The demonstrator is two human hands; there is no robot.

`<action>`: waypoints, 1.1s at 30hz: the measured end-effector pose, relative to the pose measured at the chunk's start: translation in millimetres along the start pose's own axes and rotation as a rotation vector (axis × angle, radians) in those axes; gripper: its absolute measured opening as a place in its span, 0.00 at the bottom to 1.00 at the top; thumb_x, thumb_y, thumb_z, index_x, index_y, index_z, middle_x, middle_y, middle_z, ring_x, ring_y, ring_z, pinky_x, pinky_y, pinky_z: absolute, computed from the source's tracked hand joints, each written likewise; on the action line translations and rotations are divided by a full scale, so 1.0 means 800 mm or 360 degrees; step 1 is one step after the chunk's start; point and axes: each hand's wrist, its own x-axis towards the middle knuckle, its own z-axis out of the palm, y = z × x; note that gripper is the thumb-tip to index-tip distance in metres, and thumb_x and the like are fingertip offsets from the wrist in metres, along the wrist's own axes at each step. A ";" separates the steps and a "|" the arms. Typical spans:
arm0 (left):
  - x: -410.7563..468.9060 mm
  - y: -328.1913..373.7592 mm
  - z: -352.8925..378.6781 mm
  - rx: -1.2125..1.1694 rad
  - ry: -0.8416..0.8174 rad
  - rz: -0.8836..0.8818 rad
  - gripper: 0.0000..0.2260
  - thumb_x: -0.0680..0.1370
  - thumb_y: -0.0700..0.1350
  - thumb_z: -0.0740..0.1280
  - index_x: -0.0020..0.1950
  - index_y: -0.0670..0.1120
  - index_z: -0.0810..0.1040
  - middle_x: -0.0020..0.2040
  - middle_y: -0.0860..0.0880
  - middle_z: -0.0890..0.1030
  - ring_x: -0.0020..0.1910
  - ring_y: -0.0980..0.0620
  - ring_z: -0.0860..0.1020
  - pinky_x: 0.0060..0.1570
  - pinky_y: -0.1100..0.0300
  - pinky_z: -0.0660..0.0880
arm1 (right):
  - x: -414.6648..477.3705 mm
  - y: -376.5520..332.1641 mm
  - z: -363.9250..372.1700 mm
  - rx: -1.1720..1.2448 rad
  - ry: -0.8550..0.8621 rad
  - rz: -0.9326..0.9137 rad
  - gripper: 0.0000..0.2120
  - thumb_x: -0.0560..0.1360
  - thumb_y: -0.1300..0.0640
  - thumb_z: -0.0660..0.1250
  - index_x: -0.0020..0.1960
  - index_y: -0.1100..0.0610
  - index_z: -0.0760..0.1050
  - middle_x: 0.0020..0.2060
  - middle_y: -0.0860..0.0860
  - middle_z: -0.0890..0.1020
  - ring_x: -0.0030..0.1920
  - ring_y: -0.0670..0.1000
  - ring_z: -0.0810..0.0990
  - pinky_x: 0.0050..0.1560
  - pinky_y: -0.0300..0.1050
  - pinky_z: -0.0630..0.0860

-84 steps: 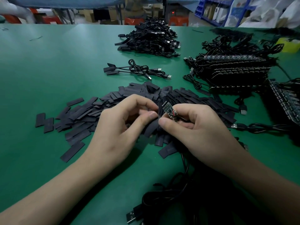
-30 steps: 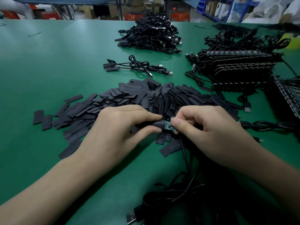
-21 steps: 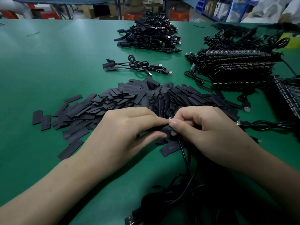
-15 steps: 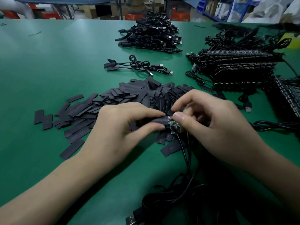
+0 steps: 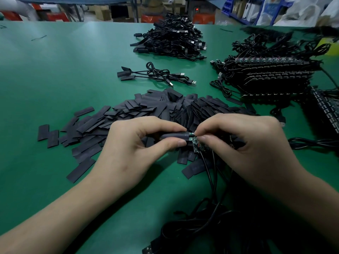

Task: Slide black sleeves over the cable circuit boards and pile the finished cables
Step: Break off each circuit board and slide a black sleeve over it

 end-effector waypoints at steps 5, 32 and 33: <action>0.001 -0.004 0.002 -0.0072 -0.0043 -0.0052 0.09 0.73 0.51 0.75 0.52 0.54 0.87 0.46 0.60 0.86 0.49 0.57 0.84 0.54 0.57 0.79 | -0.001 0.002 0.001 -0.0093 -0.0003 -0.0080 0.02 0.78 0.59 0.71 0.49 0.55 0.83 0.43 0.46 0.85 0.45 0.44 0.82 0.48 0.40 0.76; -0.001 0.012 0.000 -0.0058 0.0455 -0.0052 0.09 0.71 0.52 0.76 0.51 0.59 0.84 0.44 0.65 0.85 0.41 0.65 0.83 0.48 0.72 0.76 | -0.004 -0.009 0.007 -0.0020 0.0313 0.0161 0.01 0.76 0.57 0.75 0.46 0.55 0.85 0.37 0.44 0.85 0.38 0.44 0.83 0.40 0.40 0.76; -0.001 0.013 0.000 -0.0006 0.0457 -0.0051 0.10 0.72 0.52 0.76 0.52 0.59 0.84 0.44 0.66 0.85 0.42 0.66 0.83 0.48 0.73 0.75 | -0.004 -0.010 0.007 -0.0013 0.0310 0.0164 0.02 0.76 0.57 0.75 0.46 0.55 0.85 0.38 0.44 0.85 0.39 0.43 0.83 0.40 0.40 0.76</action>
